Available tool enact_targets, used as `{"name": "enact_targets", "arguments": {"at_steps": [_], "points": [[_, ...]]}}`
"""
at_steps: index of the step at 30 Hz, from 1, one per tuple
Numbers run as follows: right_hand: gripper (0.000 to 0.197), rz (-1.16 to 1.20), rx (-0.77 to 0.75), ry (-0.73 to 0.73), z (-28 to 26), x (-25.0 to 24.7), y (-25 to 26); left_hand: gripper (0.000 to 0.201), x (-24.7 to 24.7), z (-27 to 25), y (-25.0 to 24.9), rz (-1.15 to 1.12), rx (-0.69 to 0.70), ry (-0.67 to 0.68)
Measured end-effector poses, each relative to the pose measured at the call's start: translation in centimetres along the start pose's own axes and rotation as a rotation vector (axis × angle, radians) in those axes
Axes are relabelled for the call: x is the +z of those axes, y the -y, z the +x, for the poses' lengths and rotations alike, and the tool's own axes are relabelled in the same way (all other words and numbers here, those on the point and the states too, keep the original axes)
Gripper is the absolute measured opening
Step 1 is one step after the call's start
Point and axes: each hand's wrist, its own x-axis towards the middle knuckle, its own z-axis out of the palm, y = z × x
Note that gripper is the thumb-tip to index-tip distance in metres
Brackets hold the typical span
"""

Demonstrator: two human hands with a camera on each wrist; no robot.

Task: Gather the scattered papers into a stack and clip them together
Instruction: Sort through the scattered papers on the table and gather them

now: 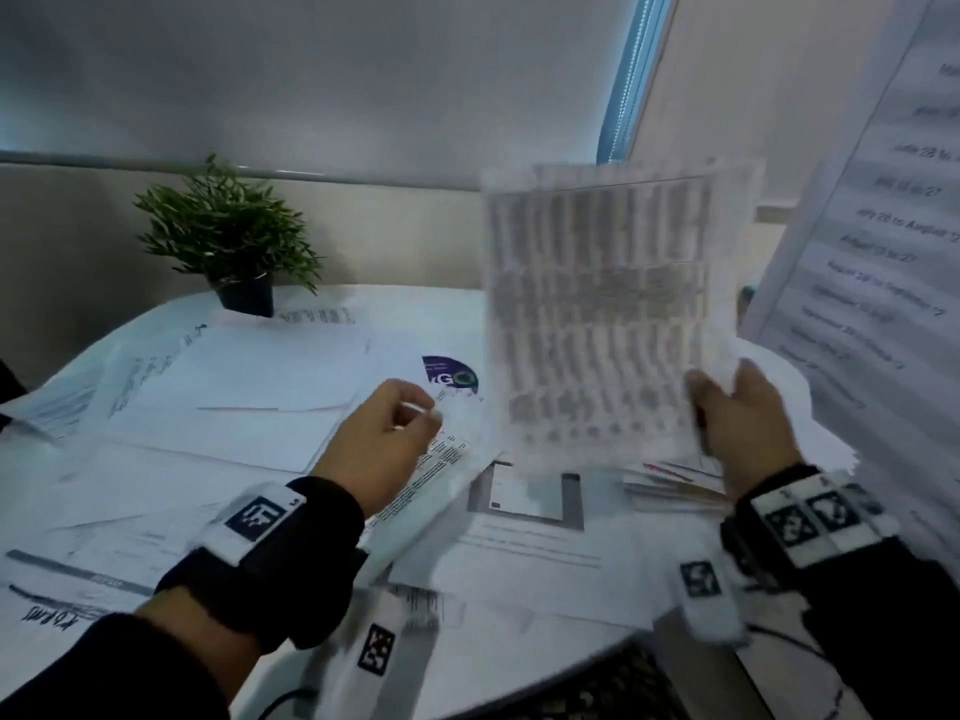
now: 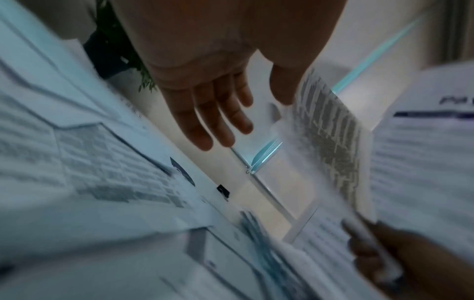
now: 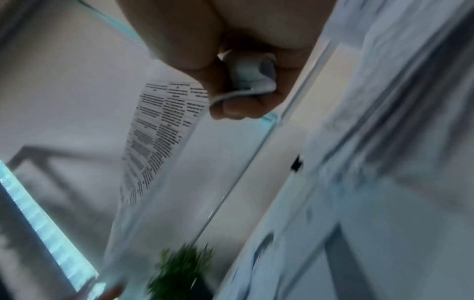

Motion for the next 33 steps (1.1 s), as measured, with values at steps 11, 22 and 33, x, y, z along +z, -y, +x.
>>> {"name": "enact_targets", "arguments": {"at_steps": [11,22,33], "points": [[0.040,-1.074,0.144,0.185,7.3,-5.0,-5.6,0.057,-0.3,-0.8,3.0,1.154,-0.070,0.443],[0.038,-1.557,0.251,0.266,4.2,-2.6,-5.0,0.038,-0.1,-1.5,2.5,1.175,-0.003,0.393],[0.078,0.087,0.301,0.942,-10.0,8.1,5.9,0.026,1.0,-3.1,-2.6,0.479,0.179,0.027]]}}
